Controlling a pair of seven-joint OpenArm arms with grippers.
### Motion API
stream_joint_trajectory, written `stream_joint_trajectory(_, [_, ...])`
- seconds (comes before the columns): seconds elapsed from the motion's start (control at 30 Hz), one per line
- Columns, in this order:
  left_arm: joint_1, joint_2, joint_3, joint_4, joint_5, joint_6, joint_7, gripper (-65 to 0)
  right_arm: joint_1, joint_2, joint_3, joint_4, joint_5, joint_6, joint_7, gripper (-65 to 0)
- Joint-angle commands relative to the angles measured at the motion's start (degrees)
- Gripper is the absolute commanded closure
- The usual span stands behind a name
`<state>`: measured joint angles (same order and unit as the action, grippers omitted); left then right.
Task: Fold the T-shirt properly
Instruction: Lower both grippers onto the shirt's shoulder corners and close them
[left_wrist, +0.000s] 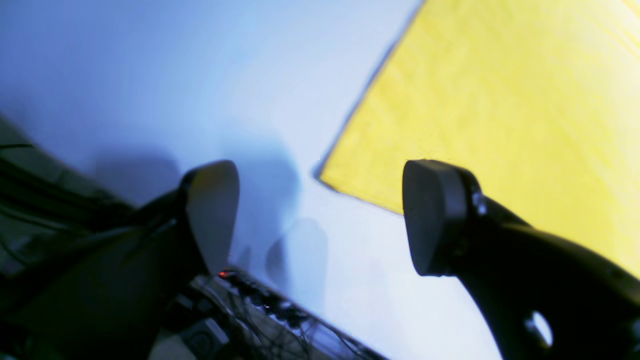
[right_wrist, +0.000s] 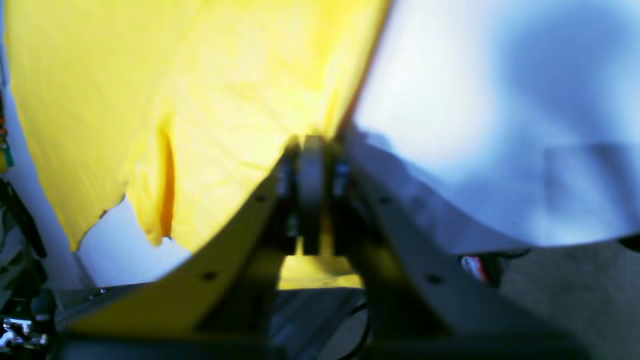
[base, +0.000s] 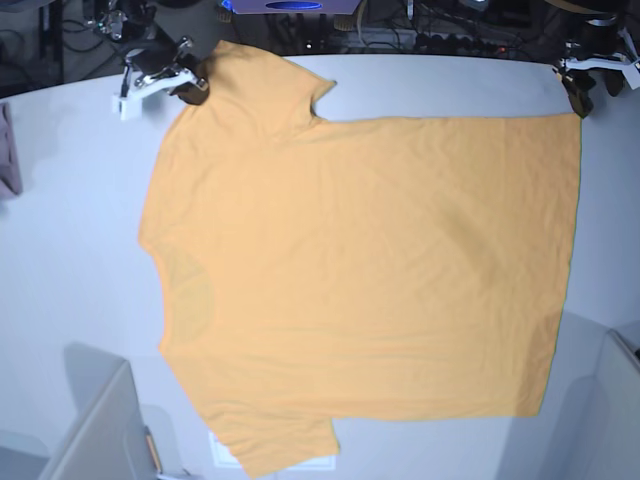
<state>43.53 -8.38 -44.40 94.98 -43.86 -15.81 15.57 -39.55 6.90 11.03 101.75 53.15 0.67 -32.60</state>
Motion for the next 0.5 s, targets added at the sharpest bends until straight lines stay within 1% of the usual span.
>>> stream_joint_trajectory(0.0, [-0.58,0.25,-1.71,0.71,-0.23,-0.76,0.82,-48.7,0.03,0.36,-0.17,0.27,-0.71,-0.62,-1.11,0.0])
stream_joint_trajectory(0.1, [-3.57,1.31,-5.22,0.1,-0.06,-0.85,6.01,-48.7,0.12,0.36,-0.17,0.27,-0.71,-0.62,-1.11,0.0])
stream_joint_trajectory(0.2, [-6.47,1.31,-6.81,-2.63,-0.06,-0.93,9.09,-48.7,0.12,0.36,-0.35,0.44,-0.71,-0.62,-1.11,0.0])
stream_joint_trajectory(0.3, [-8.5,1.13,-6.54,-5.7,-0.06,-0.93,10.58,-48.5,0.21,0.36,-0.17,0.44,-0.71,-0.62,-1.11,0.0])
stream_joint_trajectory(0.47, [-11.13,1.13,-6.45,-9.13,-0.23,-0.93,10.67,-48.5,0.21,0.36,0.09,0.44,-0.71,-0.62,-1.11,0.0])
